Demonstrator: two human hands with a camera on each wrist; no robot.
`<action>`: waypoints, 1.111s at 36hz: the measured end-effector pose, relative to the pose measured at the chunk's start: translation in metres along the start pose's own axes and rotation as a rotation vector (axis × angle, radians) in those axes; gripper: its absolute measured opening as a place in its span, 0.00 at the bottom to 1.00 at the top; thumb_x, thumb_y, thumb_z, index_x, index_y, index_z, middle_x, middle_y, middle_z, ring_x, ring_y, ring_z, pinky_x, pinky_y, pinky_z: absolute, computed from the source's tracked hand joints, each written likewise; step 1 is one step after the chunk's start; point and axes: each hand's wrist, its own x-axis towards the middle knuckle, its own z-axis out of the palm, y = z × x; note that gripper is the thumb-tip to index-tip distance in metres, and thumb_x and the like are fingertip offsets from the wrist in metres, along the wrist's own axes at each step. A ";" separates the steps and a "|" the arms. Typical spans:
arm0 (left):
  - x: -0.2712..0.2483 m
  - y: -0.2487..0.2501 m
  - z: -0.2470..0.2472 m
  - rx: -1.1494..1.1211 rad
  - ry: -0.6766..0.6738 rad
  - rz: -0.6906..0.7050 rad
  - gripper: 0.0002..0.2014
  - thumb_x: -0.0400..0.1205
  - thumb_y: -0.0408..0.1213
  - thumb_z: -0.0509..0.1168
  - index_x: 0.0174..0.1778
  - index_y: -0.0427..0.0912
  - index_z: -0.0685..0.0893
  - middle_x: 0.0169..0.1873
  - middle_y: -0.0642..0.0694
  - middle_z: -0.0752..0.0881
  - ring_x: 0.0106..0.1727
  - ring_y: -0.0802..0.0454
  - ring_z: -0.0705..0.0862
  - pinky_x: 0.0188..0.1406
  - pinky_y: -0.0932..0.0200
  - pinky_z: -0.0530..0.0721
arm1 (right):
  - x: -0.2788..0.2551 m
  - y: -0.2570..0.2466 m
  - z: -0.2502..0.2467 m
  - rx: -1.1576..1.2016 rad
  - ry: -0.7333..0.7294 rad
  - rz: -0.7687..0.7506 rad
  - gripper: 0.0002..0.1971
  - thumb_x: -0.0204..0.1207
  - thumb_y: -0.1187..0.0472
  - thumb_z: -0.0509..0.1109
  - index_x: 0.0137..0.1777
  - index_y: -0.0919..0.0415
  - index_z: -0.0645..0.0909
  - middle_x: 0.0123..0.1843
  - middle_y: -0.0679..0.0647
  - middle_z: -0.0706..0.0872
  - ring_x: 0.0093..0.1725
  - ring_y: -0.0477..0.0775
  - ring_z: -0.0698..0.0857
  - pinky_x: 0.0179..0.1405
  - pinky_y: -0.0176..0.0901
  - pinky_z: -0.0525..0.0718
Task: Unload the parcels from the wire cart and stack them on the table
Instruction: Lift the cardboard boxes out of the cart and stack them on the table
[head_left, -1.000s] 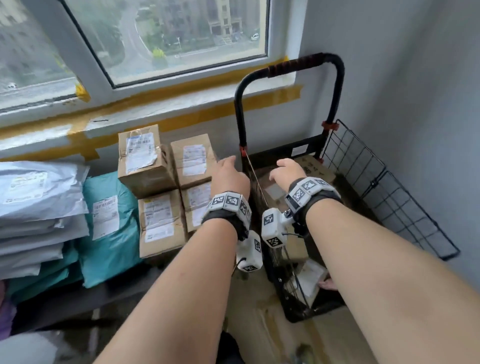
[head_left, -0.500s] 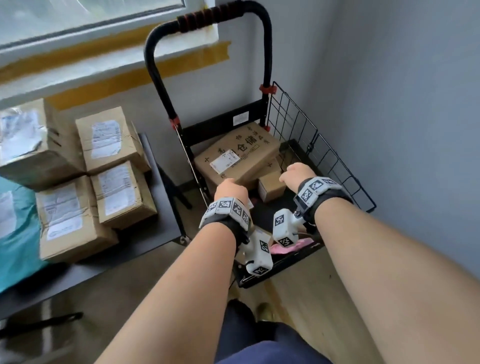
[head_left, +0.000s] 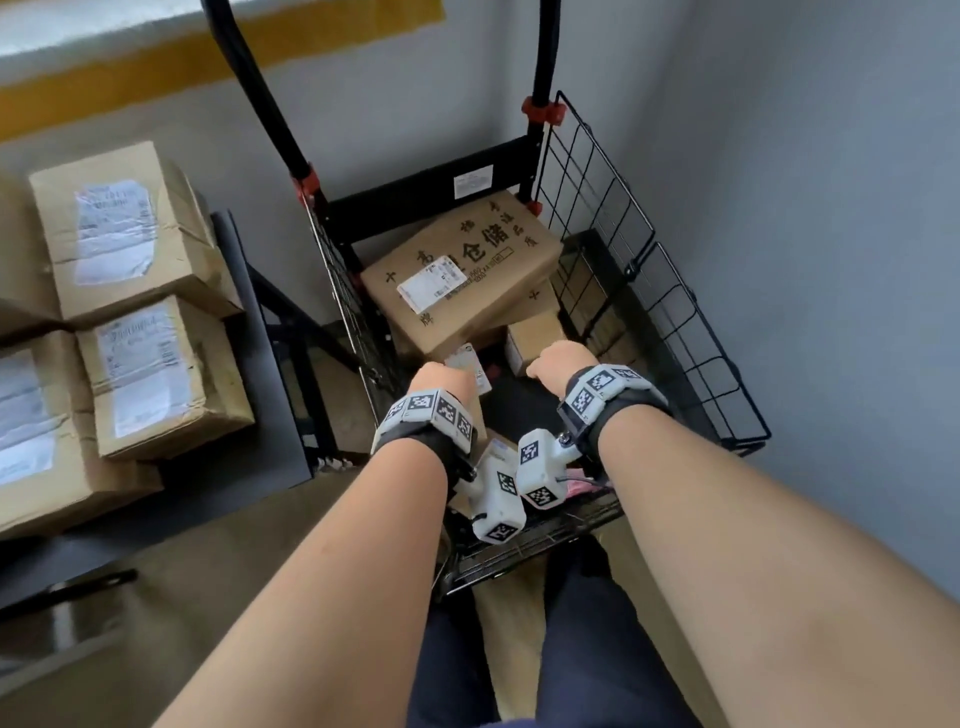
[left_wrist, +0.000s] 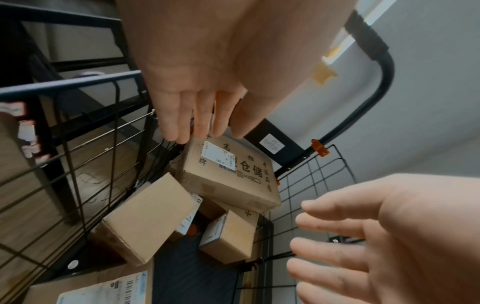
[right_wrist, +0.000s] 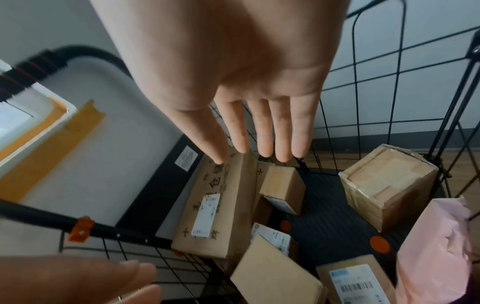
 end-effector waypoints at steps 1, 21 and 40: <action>0.006 -0.001 0.003 -0.035 0.001 -0.022 0.16 0.85 0.36 0.57 0.65 0.35 0.81 0.64 0.38 0.82 0.61 0.42 0.81 0.48 0.56 0.72 | 0.007 0.000 0.002 -0.023 -0.019 0.001 0.20 0.80 0.56 0.65 0.68 0.66 0.79 0.68 0.62 0.82 0.68 0.62 0.80 0.51 0.41 0.74; 0.101 -0.047 0.091 -0.429 0.222 -0.322 0.23 0.83 0.29 0.54 0.75 0.41 0.71 0.71 0.38 0.74 0.67 0.38 0.77 0.54 0.55 0.74 | 0.132 -0.002 0.083 -0.270 -0.258 -0.131 0.16 0.80 0.58 0.67 0.65 0.63 0.81 0.65 0.59 0.83 0.62 0.60 0.83 0.57 0.45 0.79; 0.165 -0.085 0.153 -0.459 0.005 -0.436 0.25 0.82 0.29 0.55 0.78 0.41 0.65 0.69 0.37 0.77 0.65 0.37 0.79 0.57 0.49 0.78 | 0.181 0.012 0.151 -0.282 -0.429 -0.004 0.19 0.79 0.54 0.69 0.65 0.64 0.79 0.61 0.59 0.84 0.59 0.59 0.83 0.51 0.44 0.77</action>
